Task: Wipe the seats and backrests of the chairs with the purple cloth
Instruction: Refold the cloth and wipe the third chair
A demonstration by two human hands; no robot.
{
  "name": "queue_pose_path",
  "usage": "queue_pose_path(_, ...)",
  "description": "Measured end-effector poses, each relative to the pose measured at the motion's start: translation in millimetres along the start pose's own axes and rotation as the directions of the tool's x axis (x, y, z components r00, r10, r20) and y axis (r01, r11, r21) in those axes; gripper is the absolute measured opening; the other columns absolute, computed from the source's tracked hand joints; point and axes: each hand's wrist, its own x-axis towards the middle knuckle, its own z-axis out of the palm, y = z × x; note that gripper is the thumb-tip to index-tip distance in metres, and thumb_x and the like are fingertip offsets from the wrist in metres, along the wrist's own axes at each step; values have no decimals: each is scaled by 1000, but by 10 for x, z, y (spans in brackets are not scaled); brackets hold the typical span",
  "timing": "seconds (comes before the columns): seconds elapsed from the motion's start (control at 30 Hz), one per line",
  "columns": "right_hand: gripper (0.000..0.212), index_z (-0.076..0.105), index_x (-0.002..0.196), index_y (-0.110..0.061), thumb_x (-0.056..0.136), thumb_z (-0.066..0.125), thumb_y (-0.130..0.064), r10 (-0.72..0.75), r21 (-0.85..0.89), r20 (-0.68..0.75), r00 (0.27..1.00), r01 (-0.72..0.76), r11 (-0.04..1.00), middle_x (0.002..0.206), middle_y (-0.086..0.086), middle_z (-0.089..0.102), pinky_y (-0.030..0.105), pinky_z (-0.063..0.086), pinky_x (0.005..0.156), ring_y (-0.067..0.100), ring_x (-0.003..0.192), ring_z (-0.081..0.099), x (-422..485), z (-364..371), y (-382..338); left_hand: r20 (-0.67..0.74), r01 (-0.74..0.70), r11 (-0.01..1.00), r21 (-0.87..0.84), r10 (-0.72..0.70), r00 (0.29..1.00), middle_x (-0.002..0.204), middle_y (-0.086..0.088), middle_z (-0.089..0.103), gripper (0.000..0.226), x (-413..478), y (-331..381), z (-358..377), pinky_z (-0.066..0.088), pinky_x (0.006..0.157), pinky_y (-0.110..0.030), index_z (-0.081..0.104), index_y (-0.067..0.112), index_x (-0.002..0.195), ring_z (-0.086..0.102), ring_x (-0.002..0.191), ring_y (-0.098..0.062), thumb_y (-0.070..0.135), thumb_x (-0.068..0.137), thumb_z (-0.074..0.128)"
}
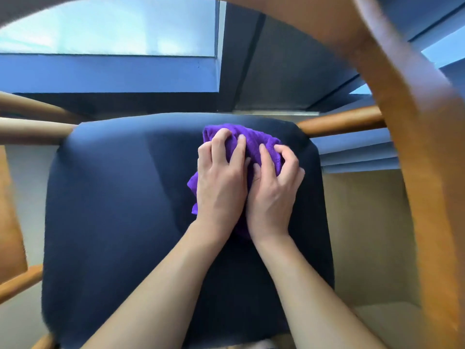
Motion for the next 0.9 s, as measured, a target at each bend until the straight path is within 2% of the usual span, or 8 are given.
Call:
queue_pose_path(0.1,24,69,118,-4,96,62,-11,-3,-32,-47,999,1,999,123,21,59,47,48,86,40,94,55,427,63,87,31,-41,999,-3,41,999,140,-19,48,34,407,116,99,41,98,-44,61,4,127,45,112,-39,16,98,47)
queue_pose_path(0.23,28,67,121,-5,99,55,-17,88,-7,33,996,-88,996,130,17,55,40,41,91,40,104,50,817,109,144,133,-50,997,51,43,990,137,-10,46,31,824,166,220,34,98,-33,63,10,115,41,114,-31,24,102,39)
queue_pose_path(0.43,30,64,128,-7,102,52,-17,112,-22,16,994,-112,993,135,15,54,38,41,92,36,100,54,171,-138,143,85,-59,997,59,54,995,132,-12,56,30,154,186,47,47,90,-41,65,11,125,53,110,-34,20,99,53)
queue_pose_path(0.5,31,64,128,-5,102,51,-17,94,-44,19,995,-93,995,135,16,54,39,43,90,36,96,56,-32,-192,168,75,-77,991,114,69,995,137,-11,57,33,-71,147,40,47,96,-43,64,15,130,56,116,-34,24,99,55)
queue_pose_path(0.6,30,65,126,-2,100,53,-12,92,-98,14,996,-90,991,138,16,55,40,45,88,37,95,56,90,-118,169,79,-135,974,182,122,989,144,-12,53,40,1,113,77,34,115,-48,59,13,137,51,130,-37,27,101,49)
queue_pose_path(0.67,29,66,124,-1,99,52,-10,97,-113,23,995,-93,989,139,16,57,42,45,89,39,95,57,312,-39,153,104,-163,970,181,146,984,144,-13,52,42,235,131,105,29,118,-47,58,12,137,49,132,-37,27,101,42)
queue_pose_path(0.8,33,63,128,-7,103,44,-16,158,-122,101,982,-146,982,143,9,53,37,34,98,39,107,51,775,106,166,232,-154,973,174,112,966,140,-6,53,42,772,132,210,20,119,-37,56,16,136,46,127,-29,30,105,32)
queue_pose_path(0.9,34,60,132,-12,105,40,-20,199,-107,127,972,-186,977,148,3,48,34,34,101,35,114,45,935,165,138,244,-111,981,162,70,967,132,-4,56,40,951,117,270,24,114,-33,59,18,130,47,117,-29,33,106,30)
